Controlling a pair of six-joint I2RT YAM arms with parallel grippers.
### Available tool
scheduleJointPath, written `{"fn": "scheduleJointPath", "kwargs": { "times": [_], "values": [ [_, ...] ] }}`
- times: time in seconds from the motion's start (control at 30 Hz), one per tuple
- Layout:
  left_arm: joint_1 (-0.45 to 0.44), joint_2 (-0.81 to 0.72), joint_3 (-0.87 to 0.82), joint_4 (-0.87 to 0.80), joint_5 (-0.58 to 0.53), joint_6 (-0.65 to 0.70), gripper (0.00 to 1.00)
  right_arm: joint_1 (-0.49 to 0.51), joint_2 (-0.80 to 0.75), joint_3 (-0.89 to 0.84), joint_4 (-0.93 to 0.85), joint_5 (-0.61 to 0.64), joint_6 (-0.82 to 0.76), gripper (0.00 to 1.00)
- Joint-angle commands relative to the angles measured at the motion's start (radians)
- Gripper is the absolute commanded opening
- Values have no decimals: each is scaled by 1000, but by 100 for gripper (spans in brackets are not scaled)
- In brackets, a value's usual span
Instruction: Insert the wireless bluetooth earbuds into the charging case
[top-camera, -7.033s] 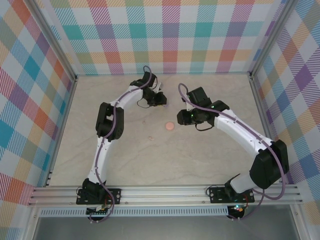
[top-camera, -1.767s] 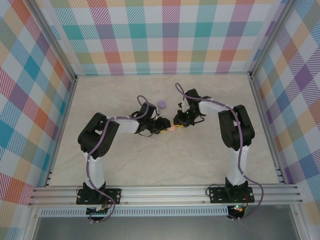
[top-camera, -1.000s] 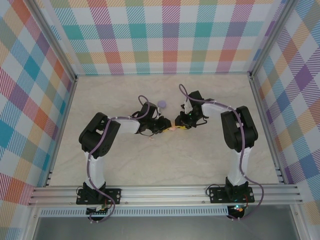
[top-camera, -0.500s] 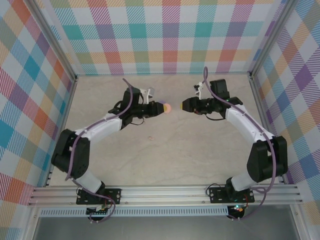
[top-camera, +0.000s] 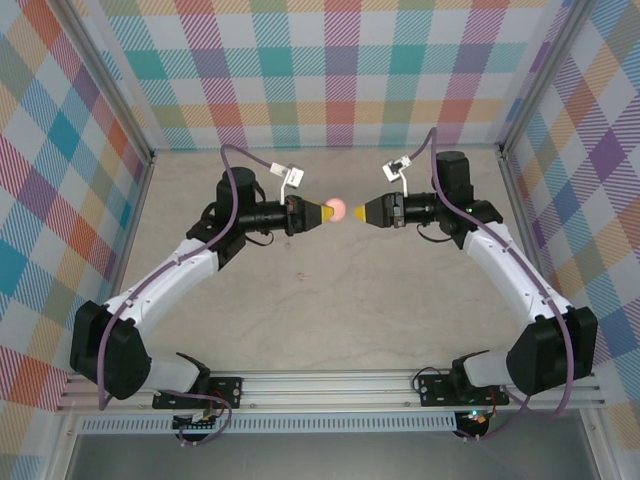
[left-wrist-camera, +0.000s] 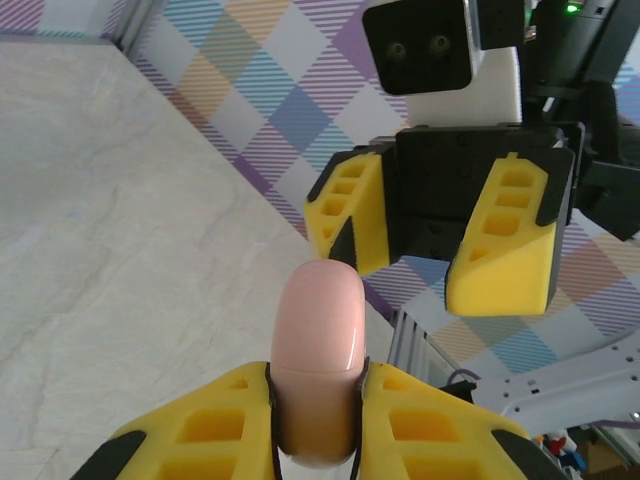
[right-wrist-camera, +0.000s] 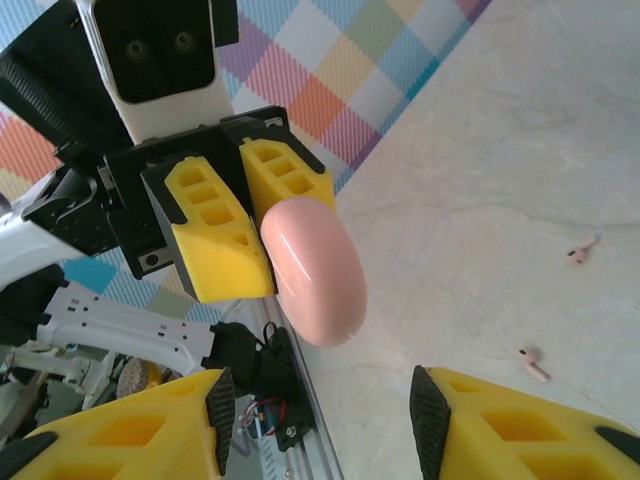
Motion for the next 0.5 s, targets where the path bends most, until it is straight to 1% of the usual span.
{"fn": "scheduleJointPath", "kwargs": {
  "times": [0.0,0.17,0.47],
  "values": [
    [-8,-29,16,40,67,24,19,30,4,44,-2,-54,-57,52],
    [-23,-37,22,19,86,44,19,48,23,71,-6,-68,-65,53],
    [-41,-51,33,2,97,54,18,79,64,119,-69,-84,-110,52]
  ]
}}
